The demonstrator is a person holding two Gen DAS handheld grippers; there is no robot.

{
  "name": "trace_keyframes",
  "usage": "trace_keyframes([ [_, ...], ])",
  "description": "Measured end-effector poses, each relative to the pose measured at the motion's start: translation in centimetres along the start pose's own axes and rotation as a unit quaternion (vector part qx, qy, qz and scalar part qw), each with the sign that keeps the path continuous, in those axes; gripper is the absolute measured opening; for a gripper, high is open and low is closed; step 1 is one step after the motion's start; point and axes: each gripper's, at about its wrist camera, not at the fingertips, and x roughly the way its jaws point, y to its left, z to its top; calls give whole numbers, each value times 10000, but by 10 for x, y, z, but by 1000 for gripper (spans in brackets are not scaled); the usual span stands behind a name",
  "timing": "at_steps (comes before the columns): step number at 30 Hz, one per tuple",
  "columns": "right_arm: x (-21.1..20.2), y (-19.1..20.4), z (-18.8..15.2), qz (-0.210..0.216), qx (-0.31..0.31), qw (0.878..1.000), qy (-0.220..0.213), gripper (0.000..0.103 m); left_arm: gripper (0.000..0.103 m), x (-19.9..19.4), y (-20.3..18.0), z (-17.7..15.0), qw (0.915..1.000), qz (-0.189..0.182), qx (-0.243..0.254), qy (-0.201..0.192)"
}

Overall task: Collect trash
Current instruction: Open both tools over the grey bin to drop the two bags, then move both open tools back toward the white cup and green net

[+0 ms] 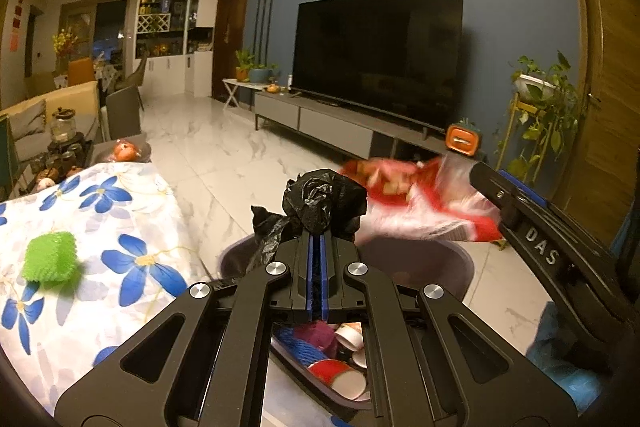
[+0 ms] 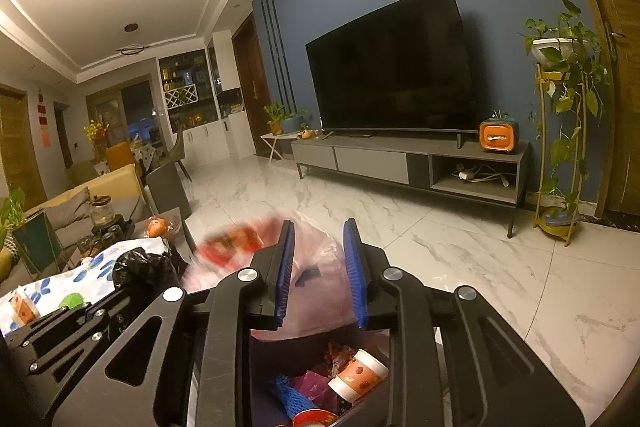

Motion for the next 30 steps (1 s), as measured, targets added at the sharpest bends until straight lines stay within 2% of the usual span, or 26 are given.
trace_keyframes([
  [1,0,-1,1,-22,-1,10000,2,29,6,0,0,-1,10000,-16,8,20],
  [2,0,-2,1,-40,9,10000,-1,36,10,1,0,-2,10000,-30,26,44],
  [3,0,-5,1,-37,31,10000,-3,41,19,2,1,-3,10000,-42,41,58],
  [4,0,-7,1,-44,65,10000,-3,43,33,1,2,-4,10000,-46,43,49],
  [5,-1,-8,1,-72,77,9999,-11,44,42,0,3,-5,10000,-49,35,30],
  [6,-1,-9,2,-87,81,9999,-18,44,57,-1,6,-6,10000,-57,0,-1],
  [7,-2,-10,2,-103,91,9999,-14,44,61,-3,9,-6,10000,-72,-38,-24],
  [14,-7,-12,0,-109,137,9998,14,51,77,-14,30,-9,9996,38,-273,5],
  [19,-11,-7,-3,-23,128,9999,70,59,85,-31,41,-12,9990,305,-324,-67],
  [25,-17,7,-8,143,22,9998,114,70,93,-63,61,-16,9950,859,-387,-330],
  [30,-18,24,-15,321,-87,9993,181,76,97,-94,82,-27,9872,1485,-337,-473],
])
